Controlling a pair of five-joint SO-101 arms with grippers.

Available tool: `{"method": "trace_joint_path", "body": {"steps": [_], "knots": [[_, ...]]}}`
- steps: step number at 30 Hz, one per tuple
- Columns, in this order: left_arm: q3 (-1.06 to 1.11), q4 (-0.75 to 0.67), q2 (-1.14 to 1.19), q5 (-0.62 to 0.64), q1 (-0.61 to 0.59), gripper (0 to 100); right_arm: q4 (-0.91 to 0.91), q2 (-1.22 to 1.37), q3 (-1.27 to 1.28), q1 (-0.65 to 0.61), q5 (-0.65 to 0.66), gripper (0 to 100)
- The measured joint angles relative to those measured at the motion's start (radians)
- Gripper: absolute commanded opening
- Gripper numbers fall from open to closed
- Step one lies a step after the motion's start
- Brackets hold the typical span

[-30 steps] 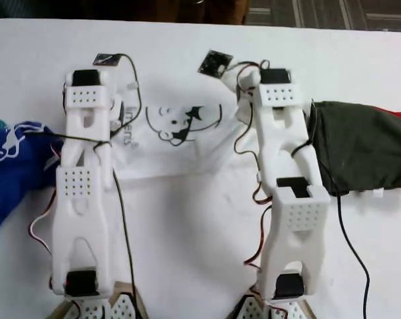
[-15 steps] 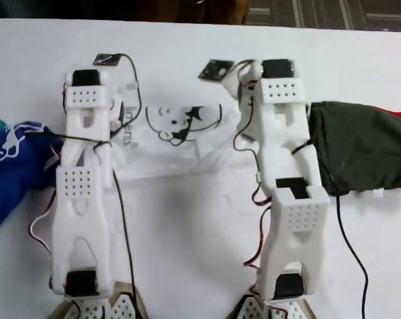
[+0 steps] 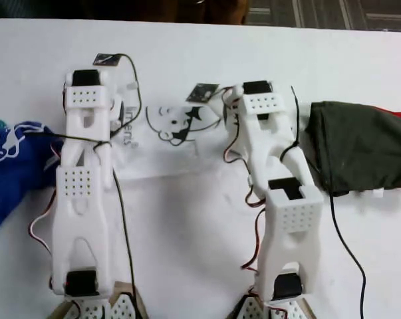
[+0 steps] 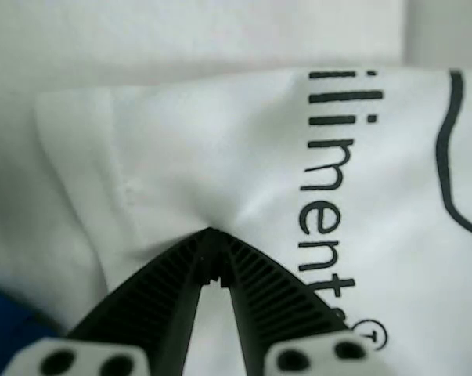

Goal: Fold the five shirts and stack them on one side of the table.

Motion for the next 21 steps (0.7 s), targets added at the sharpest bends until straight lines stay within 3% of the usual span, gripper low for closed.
{"method": "trace_joint_path", "body": {"steps": [7, 21], "knots": [[0.0, 0.0, 0.0, 0.0, 0.0, 3, -0.109, 0.0, 0.0, -0.028, 0.0, 1.9], [0.0, 0.0, 0.0, 0.0, 0.0, 3, -0.117, 0.0, -0.032, -0.107, 0.0, 1.9]]}}
